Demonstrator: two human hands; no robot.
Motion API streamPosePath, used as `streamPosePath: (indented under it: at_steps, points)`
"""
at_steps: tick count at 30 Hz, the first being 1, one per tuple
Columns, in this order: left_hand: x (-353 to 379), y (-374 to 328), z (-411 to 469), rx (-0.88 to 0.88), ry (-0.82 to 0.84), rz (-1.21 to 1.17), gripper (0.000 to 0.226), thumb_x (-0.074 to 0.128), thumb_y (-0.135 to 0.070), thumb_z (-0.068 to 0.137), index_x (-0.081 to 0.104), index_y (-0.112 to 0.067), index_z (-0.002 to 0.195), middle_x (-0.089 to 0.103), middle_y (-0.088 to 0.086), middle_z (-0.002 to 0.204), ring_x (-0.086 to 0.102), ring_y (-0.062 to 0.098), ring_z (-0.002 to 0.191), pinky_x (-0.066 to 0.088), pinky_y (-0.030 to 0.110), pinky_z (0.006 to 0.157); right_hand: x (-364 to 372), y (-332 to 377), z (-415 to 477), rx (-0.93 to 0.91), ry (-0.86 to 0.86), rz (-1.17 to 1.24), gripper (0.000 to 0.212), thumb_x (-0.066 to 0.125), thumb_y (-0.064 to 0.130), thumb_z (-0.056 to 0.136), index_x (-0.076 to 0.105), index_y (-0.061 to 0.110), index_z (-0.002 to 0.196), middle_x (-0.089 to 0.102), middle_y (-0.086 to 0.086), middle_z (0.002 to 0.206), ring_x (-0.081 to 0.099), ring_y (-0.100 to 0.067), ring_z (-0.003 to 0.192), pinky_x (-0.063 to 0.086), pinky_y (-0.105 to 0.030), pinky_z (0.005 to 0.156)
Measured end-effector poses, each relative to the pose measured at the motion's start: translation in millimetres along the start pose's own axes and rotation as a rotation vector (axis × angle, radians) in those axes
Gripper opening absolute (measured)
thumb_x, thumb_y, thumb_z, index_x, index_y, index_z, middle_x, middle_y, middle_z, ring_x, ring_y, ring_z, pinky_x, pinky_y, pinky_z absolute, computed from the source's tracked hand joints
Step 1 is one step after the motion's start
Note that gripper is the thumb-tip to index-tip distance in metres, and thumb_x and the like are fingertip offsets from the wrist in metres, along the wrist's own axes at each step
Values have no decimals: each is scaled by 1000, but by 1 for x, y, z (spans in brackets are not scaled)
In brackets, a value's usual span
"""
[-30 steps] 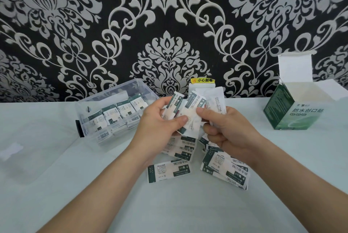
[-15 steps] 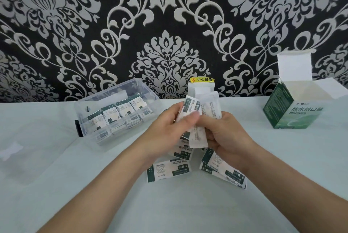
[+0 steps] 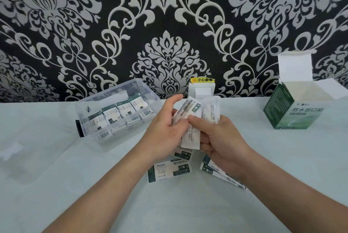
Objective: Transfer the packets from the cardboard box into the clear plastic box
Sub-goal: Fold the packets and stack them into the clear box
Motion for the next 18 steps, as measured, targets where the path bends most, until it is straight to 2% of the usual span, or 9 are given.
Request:
streamPosePath:
  at_steps: [3,4,6,7,9,12,14,16,18]
  points:
    - [7,2,-6,-151,112,-208,41,49,-47,94,42,-40,133,60,-1,128,60,12,111,45,36,99,-2,2,0,-14,-14,1,12,58,10,95,66,3,99,52,6,49,35,-2,35,26,-14,34]
    - [8,3,-7,-181,139,-222,45,43,-54,92,48,-33,131,62,4,125,61,17,111,44,40,101,-1,3,-1,-15,-15,0,10,57,10,96,65,5,95,54,7,48,37,-2,34,26,-14,34]
    - [8,2,-8,-170,138,-264,43,34,-57,95,62,-27,111,71,-3,84,66,12,77,51,26,76,-1,2,-1,-11,-20,-6,11,56,10,96,65,5,94,55,6,48,36,-2,34,25,-14,35]
    - [6,4,-6,-167,93,-292,42,34,-56,96,64,-28,104,61,-8,68,55,8,62,42,22,62,-1,1,-1,-10,-20,-5,12,56,11,96,65,3,97,54,5,50,33,-3,35,24,-15,35]
    - [-2,11,-2,-204,-30,-364,36,39,-45,100,66,-26,112,53,-11,69,45,5,59,35,21,55,-2,0,-1,-10,-22,0,12,58,11,95,65,2,97,49,2,53,28,-5,39,24,-15,36]
    - [-7,13,2,-192,-103,-426,30,44,-14,101,64,-22,121,72,-13,83,67,4,71,52,21,60,-6,0,1,-18,-30,23,12,57,11,96,67,6,92,49,5,51,28,-6,42,24,-15,37]
    - [-23,4,2,-20,-253,-229,29,53,-11,97,67,-24,119,73,-9,97,68,6,85,58,25,70,-8,0,2,-23,-42,34,12,58,12,96,68,8,90,50,3,55,28,-8,46,23,-16,39]
    - [-39,-27,-9,354,-457,219,25,62,-10,91,70,-19,113,69,-6,95,63,6,79,54,20,67,-9,-2,3,-5,-71,35,12,59,13,95,67,10,88,52,1,59,33,-8,47,26,-17,39]
    - [-20,-45,-20,686,-434,552,20,64,-10,89,71,-11,107,66,0,89,57,11,71,50,24,61,-10,-4,3,18,-93,47,11,58,12,95,65,10,86,55,0,61,39,-9,46,29,-18,38]
Point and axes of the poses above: each hand's wrist, its own z-axis towards the middle knuckle, its own x-axis out of the palm, y = z × x, the point moved 8 cm from there along z, towards the middle knuckle
